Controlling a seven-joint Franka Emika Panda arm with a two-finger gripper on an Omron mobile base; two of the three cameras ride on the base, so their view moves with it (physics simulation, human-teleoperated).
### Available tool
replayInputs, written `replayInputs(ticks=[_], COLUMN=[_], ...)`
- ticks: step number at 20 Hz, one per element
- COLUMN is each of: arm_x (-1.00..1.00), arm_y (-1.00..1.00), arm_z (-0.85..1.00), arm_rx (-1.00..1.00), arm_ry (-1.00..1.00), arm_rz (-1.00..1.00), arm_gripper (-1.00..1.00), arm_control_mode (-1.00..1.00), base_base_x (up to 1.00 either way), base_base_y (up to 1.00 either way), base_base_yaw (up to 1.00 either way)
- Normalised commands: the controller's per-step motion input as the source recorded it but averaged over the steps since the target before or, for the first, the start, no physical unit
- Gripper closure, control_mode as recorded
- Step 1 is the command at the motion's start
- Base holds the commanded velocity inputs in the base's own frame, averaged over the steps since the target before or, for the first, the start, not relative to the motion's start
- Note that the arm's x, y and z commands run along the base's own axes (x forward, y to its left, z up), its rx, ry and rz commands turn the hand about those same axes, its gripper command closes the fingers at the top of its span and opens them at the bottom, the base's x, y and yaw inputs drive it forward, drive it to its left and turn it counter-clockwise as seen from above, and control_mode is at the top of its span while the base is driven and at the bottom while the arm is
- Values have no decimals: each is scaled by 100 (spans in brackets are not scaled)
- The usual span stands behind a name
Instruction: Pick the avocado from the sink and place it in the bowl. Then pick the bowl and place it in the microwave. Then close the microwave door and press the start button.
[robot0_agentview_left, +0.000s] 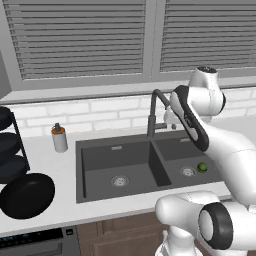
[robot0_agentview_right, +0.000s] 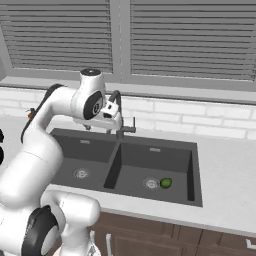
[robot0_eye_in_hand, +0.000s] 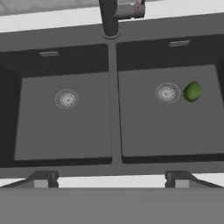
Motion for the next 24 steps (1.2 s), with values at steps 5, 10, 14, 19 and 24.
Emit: replayInputs(ticks=[5,10,14,19,24], arm_x=[14,13,37,24,14], arm_y=[-100,-85,-63,-48,-35], arm_z=[-100,-91,-67,-48,-47], arm_rx=[19,4,0,0,0], arm_ry=[8,0,2,3,3], arm_rz=[-5,0,0,0,0], arm_gripper=[-100,-100,-100,-100,-100], arm_control_mode=[-100,-100,-100,-100,-100], base_base_x=[0,0,0,0,0], base_base_y=[0,0,0,0,0], base_base_yaw=[0,0,0,0,0])
